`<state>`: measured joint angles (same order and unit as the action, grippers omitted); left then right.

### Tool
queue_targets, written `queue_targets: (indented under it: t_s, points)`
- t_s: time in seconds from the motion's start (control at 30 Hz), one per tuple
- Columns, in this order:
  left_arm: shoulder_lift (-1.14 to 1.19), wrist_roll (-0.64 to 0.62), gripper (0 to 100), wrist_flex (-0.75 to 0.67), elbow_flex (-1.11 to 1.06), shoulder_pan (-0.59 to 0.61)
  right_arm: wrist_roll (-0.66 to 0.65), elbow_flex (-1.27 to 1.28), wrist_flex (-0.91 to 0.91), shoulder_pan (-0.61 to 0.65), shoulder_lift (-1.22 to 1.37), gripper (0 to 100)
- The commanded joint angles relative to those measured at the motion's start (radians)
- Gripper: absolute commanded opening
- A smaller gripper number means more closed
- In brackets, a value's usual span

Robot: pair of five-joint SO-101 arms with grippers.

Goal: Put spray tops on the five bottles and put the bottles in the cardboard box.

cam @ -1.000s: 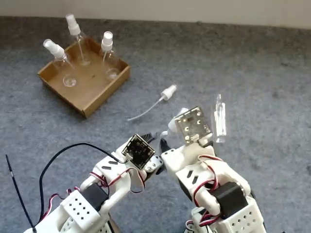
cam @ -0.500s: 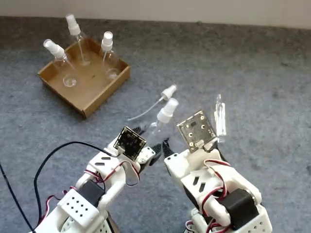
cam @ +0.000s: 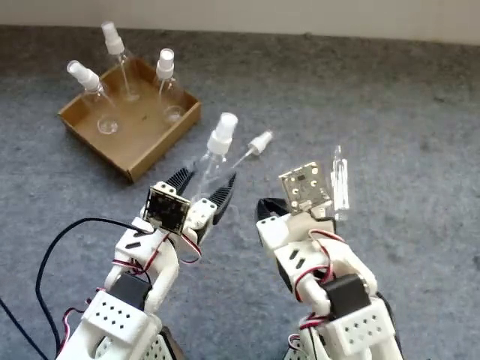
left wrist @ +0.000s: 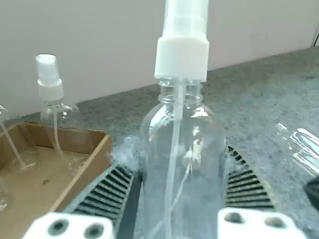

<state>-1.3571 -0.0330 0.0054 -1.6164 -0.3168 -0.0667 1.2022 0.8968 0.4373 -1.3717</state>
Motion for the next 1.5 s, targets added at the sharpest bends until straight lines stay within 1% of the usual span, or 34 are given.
queue_targets:
  t_s: [0.0, 0.17, 0.33, 0.43, 0.5, 0.63, 0.8, 0.93, 1.07, 1.17, 1.47]
  points:
    - [-0.019, -0.009, 10, -0.089, 0.01, 0.047, -0.003, 0.15, -0.213, -0.015, -0.007, 0.4]
    - [-0.019, -0.009, 10, -0.183, 0.007, 0.122, -0.003, 0.257, -0.286, -0.013, -0.007, 0.4]
    - [-0.019, -0.009, 10, -0.313, -0.044, 0.12, -0.003, 0.28, -0.298, -0.007, -0.007, 0.4]
    - [-0.019, -0.009, 10, -0.42, -0.087, 0.119, -0.003, 0.285, -0.41, 0.035, -0.007, 0.4]
    - [-0.019, -0.009, 10, -0.457, -0.087, 0.119, -0.003, 0.329, -0.479, 0.056, -0.007, 0.4]
    - [-0.018, -0.011, 10, -0.459, -0.087, 0.108, -0.008, 0.423, -0.599, 0.065, -0.007, 0.4]
    - [-0.018, -0.011, 10, -0.459, -0.087, 0.013, -0.005, 0.47, -0.697, 0.065, -0.007, 0.4]
    - [-0.012, -0.011, 10, -0.457, -0.087, -0.039, -0.003, 0.47, -0.779, 0.068, -0.008, 0.4]
    - [-0.015, -0.011, 10, -0.457, -0.087, -0.099, -0.003, 0.518, -0.901, 0.142, -0.008, 0.4]
    - [-0.018, -0.011, 10, -0.462, -0.085, -0.105, -0.009, 0.576, -0.974, 0.194, -0.008, 0.4]
    - [-0.013, -0.011, 10, -0.459, -0.085, -0.113, -0.009, 0.598, -0.993, 0.2, -0.008, 0.4]
